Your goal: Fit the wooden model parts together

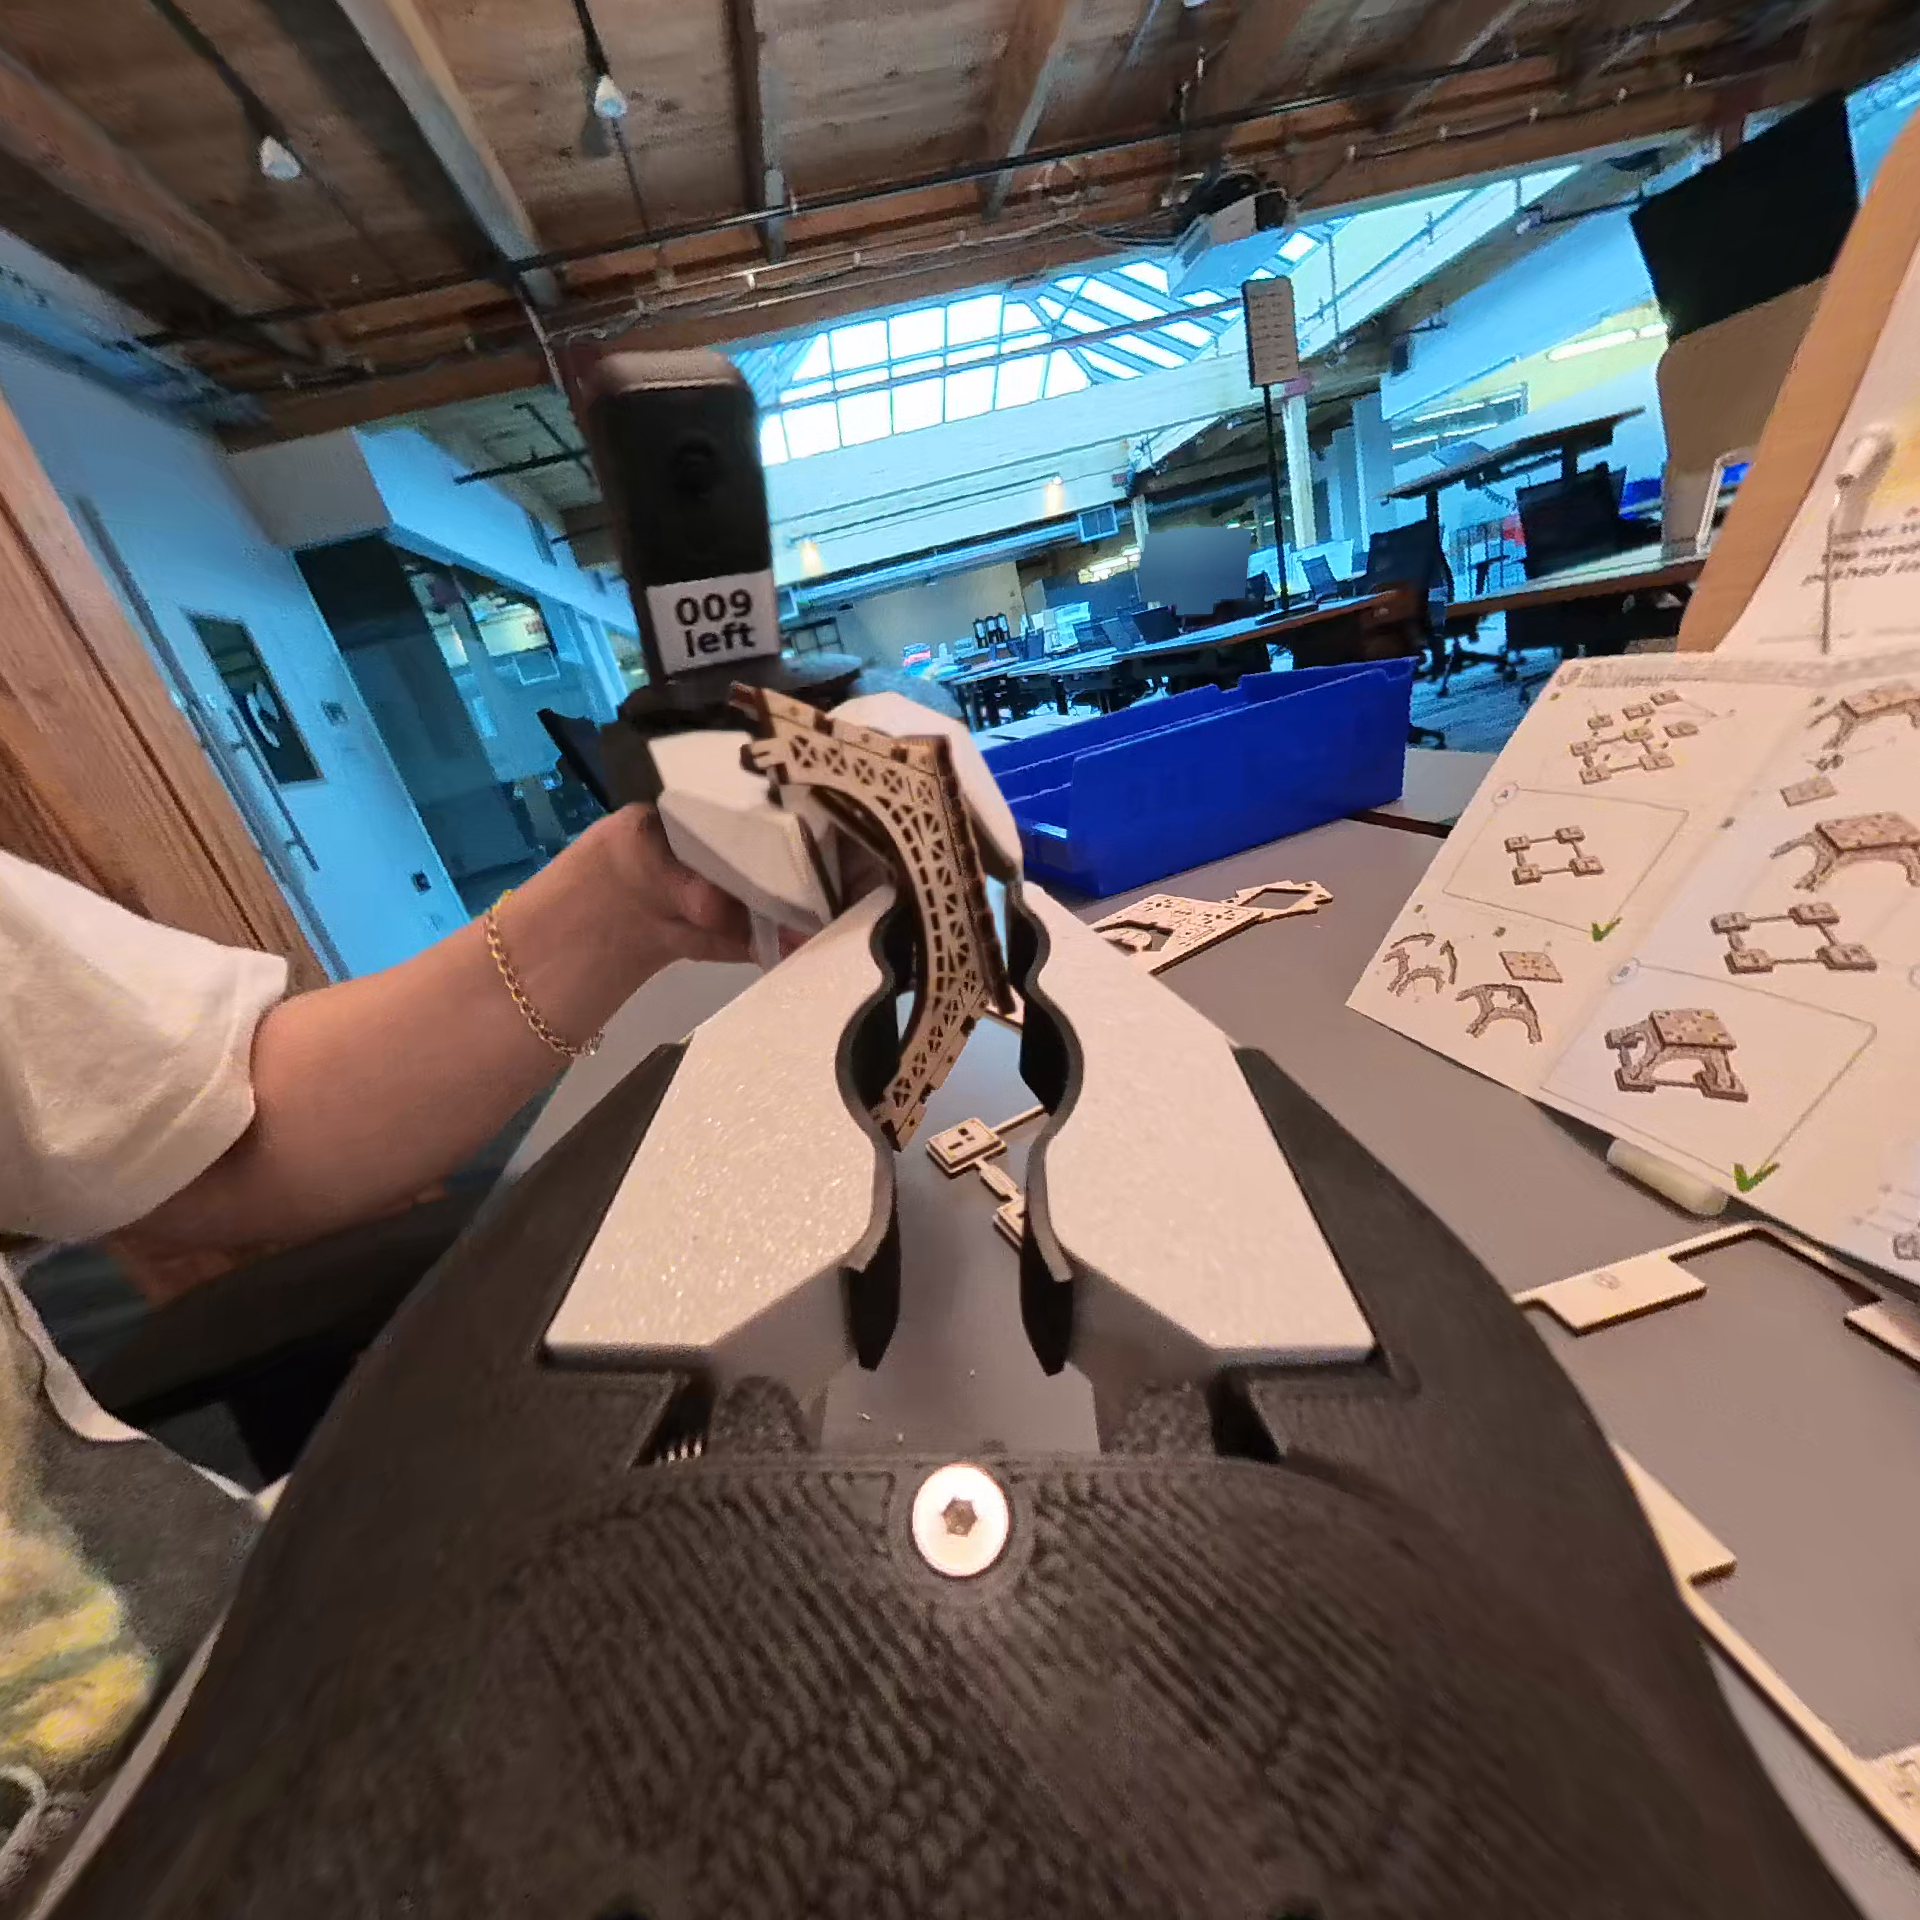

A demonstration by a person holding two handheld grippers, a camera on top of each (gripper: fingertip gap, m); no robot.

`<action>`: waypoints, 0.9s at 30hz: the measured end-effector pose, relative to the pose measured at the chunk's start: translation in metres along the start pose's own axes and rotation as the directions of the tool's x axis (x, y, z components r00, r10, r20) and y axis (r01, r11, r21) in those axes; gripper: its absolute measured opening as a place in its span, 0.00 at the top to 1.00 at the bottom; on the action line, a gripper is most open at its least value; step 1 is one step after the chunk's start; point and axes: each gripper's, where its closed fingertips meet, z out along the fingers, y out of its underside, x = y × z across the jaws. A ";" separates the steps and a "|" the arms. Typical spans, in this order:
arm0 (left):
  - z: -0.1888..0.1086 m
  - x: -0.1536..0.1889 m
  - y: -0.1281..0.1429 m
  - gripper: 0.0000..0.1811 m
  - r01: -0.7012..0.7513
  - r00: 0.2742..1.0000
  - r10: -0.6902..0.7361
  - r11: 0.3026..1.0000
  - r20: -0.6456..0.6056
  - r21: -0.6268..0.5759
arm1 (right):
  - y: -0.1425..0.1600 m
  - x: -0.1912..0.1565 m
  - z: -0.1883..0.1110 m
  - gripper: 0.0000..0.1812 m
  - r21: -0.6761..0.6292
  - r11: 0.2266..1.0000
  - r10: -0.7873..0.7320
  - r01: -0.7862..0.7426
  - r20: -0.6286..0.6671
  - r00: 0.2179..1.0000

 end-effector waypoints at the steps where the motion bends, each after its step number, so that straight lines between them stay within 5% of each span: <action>1: 0.001 -0.001 0.004 0.83 -0.035 0.999 0.035 0.999 0.023 -0.026 | 0.000 0.000 0.000 0.92 0.008 1.000 0.016 -0.016 0.002 1.000; 8: -0.002 -0.005 0.003 0.80 -0.175 0.980 0.182 0.982 0.083 -0.077 | 0.005 -0.002 0.001 0.92 -0.009 0.999 0.044 -0.044 0.035 0.998; 19: -0.005 0.003 -0.016 0.86 -0.162 0.984 0.159 0.986 0.081 0.029 | 0.006 -0.004 0.002 0.92 -0.015 0.999 0.030 -0.029 0.044 0.999; 27: -0.004 0.003 -0.012 0.86 -0.161 0.984 0.161 0.987 0.073 -0.009 | 0.006 -0.011 0.004 0.86 -0.022 0.999 0.039 -0.038 0.078 0.996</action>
